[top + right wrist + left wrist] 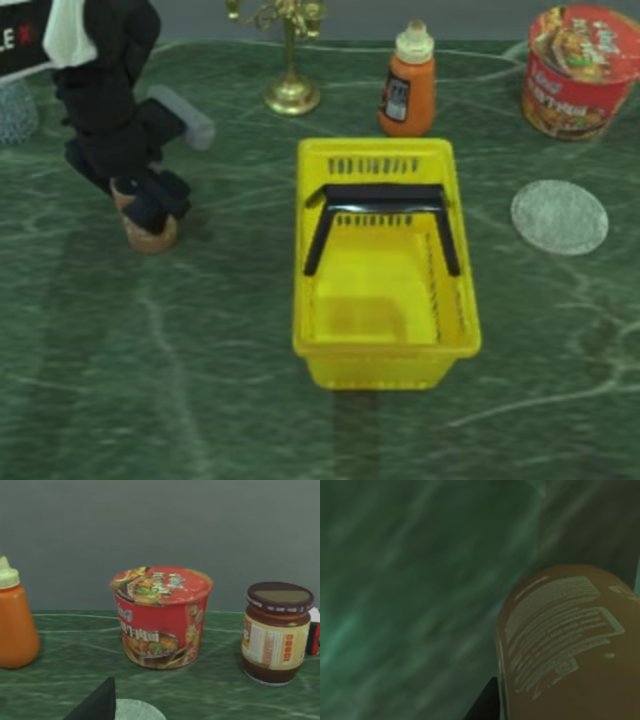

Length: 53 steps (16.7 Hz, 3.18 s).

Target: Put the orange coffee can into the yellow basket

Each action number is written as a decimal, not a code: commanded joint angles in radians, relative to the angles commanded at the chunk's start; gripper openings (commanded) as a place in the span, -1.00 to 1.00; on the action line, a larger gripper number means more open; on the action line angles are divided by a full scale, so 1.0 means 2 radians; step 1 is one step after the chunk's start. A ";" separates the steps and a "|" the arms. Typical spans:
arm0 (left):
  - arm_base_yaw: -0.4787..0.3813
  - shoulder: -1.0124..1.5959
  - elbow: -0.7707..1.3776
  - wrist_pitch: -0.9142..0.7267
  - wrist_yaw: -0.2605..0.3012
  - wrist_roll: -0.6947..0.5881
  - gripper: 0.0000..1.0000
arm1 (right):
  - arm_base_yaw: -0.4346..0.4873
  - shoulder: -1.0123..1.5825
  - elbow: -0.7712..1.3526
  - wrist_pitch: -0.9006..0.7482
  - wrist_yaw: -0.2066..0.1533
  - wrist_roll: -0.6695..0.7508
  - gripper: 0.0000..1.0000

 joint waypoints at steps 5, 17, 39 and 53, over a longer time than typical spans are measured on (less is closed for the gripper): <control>-0.010 -0.003 -0.024 0.122 0.095 -0.039 -1.00 | 0.000 0.000 0.000 0.000 0.000 0.000 1.00; -0.045 -0.051 -0.164 0.699 0.483 -0.219 -1.00 | 0.000 0.000 0.000 0.000 0.000 0.000 1.00; -0.044 0.020 -0.256 1.030 0.619 -0.281 -1.00 | 0.000 0.000 0.000 0.000 0.000 0.000 1.00; -0.043 0.030 -0.260 1.043 0.619 -0.281 0.36 | 0.000 0.000 0.000 0.000 0.000 0.000 1.00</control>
